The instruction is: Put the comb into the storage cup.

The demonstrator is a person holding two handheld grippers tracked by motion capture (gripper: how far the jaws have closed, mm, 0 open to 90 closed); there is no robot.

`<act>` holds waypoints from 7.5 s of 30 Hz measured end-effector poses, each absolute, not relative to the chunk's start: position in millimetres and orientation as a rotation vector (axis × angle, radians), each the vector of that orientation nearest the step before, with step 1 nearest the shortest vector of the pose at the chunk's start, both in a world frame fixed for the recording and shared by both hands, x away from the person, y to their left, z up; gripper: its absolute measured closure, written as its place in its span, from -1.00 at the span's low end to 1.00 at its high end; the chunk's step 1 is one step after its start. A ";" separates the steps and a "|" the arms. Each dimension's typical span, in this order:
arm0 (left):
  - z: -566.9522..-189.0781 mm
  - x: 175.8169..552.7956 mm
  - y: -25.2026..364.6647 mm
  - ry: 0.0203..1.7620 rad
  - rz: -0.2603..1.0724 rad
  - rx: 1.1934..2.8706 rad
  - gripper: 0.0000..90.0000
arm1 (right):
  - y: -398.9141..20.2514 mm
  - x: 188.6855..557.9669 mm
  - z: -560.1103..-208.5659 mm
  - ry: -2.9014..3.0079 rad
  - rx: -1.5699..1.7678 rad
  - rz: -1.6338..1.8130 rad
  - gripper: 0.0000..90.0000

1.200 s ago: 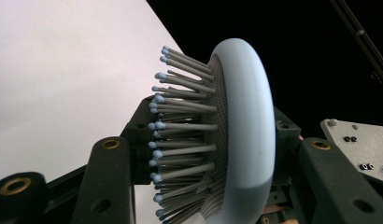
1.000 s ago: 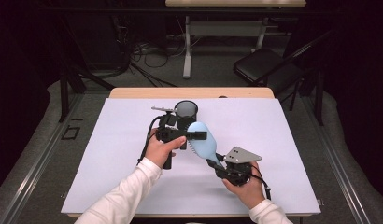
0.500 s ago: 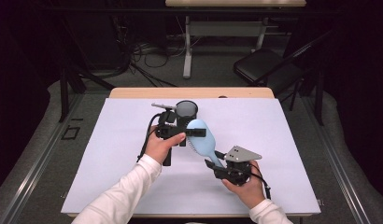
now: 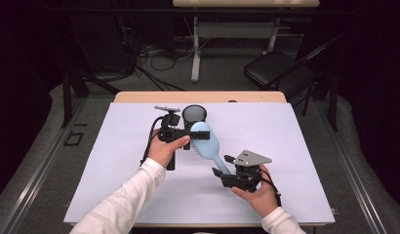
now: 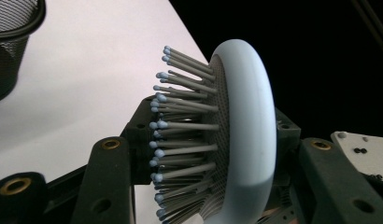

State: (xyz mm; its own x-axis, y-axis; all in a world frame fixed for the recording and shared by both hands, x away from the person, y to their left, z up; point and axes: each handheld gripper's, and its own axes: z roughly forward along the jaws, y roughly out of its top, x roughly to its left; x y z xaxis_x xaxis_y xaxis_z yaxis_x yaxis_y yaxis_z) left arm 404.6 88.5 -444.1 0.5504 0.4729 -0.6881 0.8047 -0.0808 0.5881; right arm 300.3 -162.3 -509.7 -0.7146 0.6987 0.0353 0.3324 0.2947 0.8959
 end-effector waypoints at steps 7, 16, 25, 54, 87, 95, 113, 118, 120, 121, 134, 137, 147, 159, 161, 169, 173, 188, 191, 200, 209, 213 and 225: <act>-443.0 408.1 92.6 1.092 -0.383 1.719 0.11 | -165.9 300.5 -507.0 2.172 0.928 1.417 -0.20; -438.3 412.3 98.6 1.112 -0.358 1.724 0.11 | -169.8 302.2 -506.5 2.143 0.947 1.423 -0.22; -436.0 417.5 105.8 1.126 -0.328 1.730 0.11 | -169.9 303.7 -508.6 2.154 0.954 1.399 -0.36; -417.0 427.1 118.9 1.144 -0.267 1.726 0.11 | -169.2 308.2 -509.3 2.160 1.014 1.368 -1.00; -380.1 443.4 122.9 1.081 -0.144 1.738 0.11 | -178.0 311.6 -510.1 2.126 1.081 1.351 -1.00; -373.0 448.2 126.6 1.067 -0.079 1.746 0.11 | -179.4 312.4 -511.2 2.119 1.105 1.341 -1.00; -364.2 452.9 131.8 1.007 0.067 1.747 0.11 | -180.4 312.7 -512.5 2.123 1.097 1.323 -1.00; -358.3 451.8 132.2 0.983 0.109 1.734 0.11 | -178.7 314.3 -512.8 2.124 1.093 1.322 -1.00; -355.7 451.5 132.4 0.976 0.121 1.726 0.11 | -177.9 314.6 -513.2 2.128 1.093 1.324 -1.00; -354.9 451.5 132.8 0.973 0.130 1.724 0.11 | -177.5 314.8 -513.5 2.130 1.092 1.325 -1.00; -345.2 452.4 135.4 0.972 0.199 1.707 0.11 | -177.7 313.2 -513.2 2.127 1.076 1.316 -1.00; -344.0 453.0 135.6 0.973 0.220 1.703 0.11 | -177.6 312.3 -512.3 2.122 1.078 1.315 -1.00; -342.1 455.8 142.7 0.981 0.254 1.677 0.11 | -177.8 312.2 -512.5 2.121 1.076 1.312 -1.00; -338.9 455.4 148.7 0.992 0.282 1.657 0.11 | -176.9 311.9 -512.7 2.130 1.069 1.313 -1.00; -338.1 455.4 149.4 0.997 0.285 1.651 0.11 | -176.7 311.9 -512.8 2.132 1.067 1.314 -1.00; -335.1 455.5 153.0 1.000 0.314 1.642 0.11 | -176.7 311.3 -512.4 2.128 1.066 1.319 -1.00; -335.3 456.2 154.1 1.003 0.322 1.640 0.11 | -176.7 311.4 -512.3 2.128 1.063 1.315 -1.00; -333.3 459.2 153.5 1.002 0.389 1.636 0.11 | -176.0 311.3 -512.9 2.129 1.066 1.319 -1.00; -331.3 459.3 151.3 1.000 0.405 1.644 0.11 | -175.9 311.5 -513.1 2.131 1.068 1.316 -1.00; -328.7 461.8 142.1 0.991 0.425 1.656 0.11 | -175.7 311.3 -513.4 2.138 1.066 1.313 -1.00; -330.9 468.6 133.3 0.992 0.443 1.662 0.10 | -177.1 312.1 -514.2 2.136 1.075 1.313 -1.00; -332.2 471.0 131.6 0.996 0.453 1.658 0.10 | -177.1 311.7 -514.0 2.136 1.071 1.313 -1.00; -339.0 480.2 128.2 1.017 0.488 1.654 0.10 | -177.8 312.3 -514.6 2.138 1.071 1.310 -1.00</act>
